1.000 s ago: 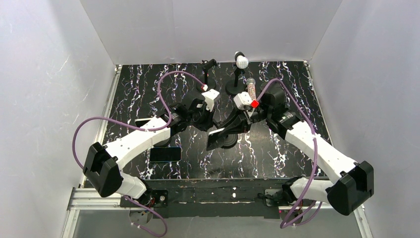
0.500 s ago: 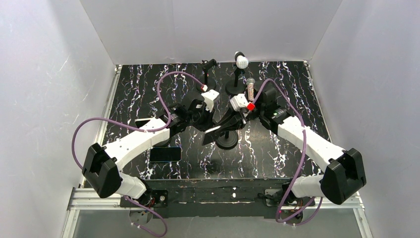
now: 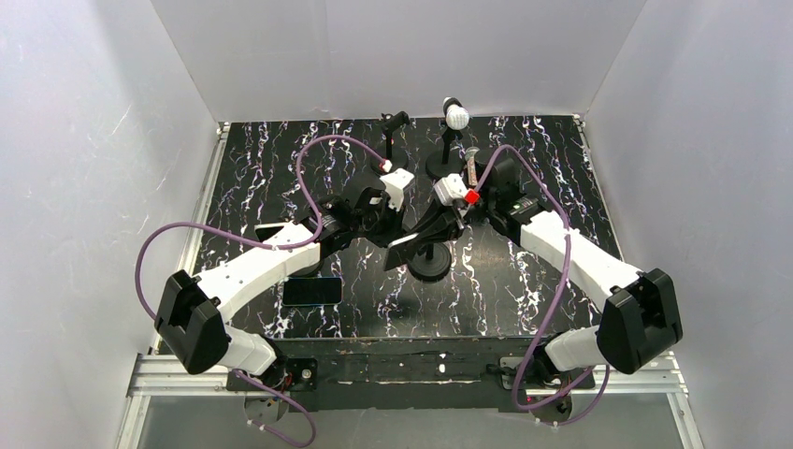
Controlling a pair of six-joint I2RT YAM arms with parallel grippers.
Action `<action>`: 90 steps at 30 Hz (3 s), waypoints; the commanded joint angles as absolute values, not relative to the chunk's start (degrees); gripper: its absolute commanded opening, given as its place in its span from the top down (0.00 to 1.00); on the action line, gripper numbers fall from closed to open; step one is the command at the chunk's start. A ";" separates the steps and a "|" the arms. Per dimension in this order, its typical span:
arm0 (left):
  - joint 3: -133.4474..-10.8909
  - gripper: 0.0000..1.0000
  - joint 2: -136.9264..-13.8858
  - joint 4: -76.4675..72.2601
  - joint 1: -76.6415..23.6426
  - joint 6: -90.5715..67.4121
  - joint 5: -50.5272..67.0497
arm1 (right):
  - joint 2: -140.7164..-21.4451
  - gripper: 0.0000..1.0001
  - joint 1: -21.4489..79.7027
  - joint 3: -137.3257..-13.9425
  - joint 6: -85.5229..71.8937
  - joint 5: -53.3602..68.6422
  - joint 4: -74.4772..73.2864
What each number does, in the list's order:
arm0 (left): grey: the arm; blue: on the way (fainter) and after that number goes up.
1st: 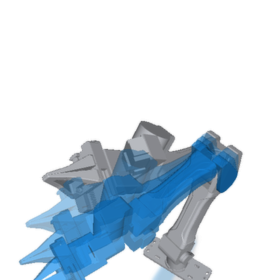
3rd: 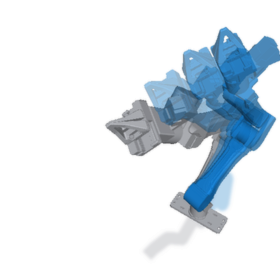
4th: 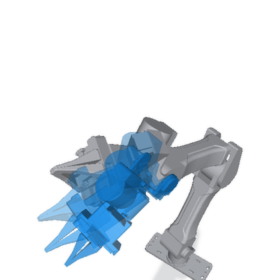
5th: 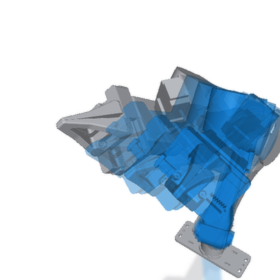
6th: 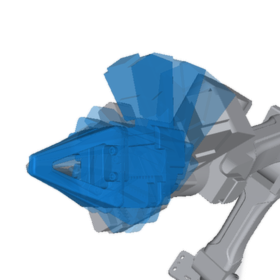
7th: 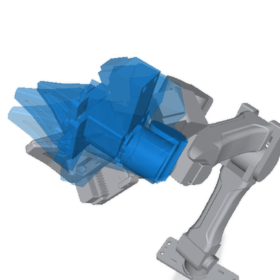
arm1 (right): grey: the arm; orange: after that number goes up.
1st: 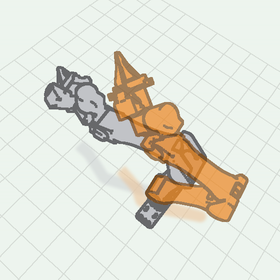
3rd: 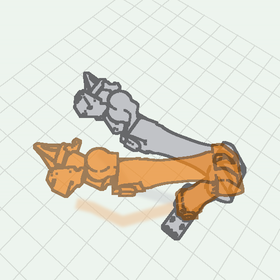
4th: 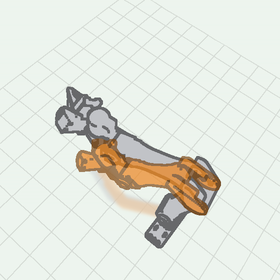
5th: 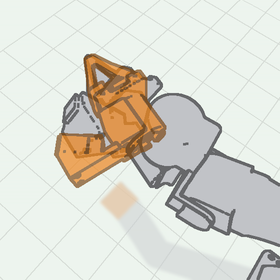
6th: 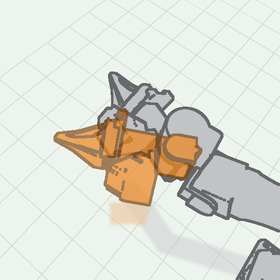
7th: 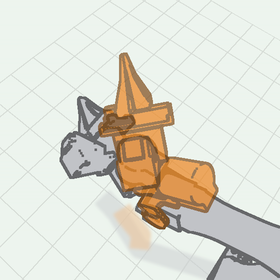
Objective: Place the phone on the phone stand
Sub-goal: Install the phone on the phone stand.
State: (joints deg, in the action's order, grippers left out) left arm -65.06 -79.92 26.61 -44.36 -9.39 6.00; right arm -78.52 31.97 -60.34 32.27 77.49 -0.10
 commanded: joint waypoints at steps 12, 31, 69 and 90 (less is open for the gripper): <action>-65.19 1.00 -76.73 26.70 -44.48 -9.20 6.88 | -80.05 0.99 31.29 -68.10 40.13 76.48 -11.94; -64.99 1.00 -76.95 27.58 -44.52 -8.64 1.34 | -71.74 0.99 27.80 -58.43 38.47 76.13 -6.23; -69.23 1.00 -78.94 32.84 -44.04 -5.34 -2.70 | -69.23 0.99 29.08 -55.94 13.58 37.73 4.64; -70.20 1.00 -79.45 35.86 -44.08 -5.45 -5.10 | -74.89 0.99 33.95 -66.92 12.45 11.97 -14.27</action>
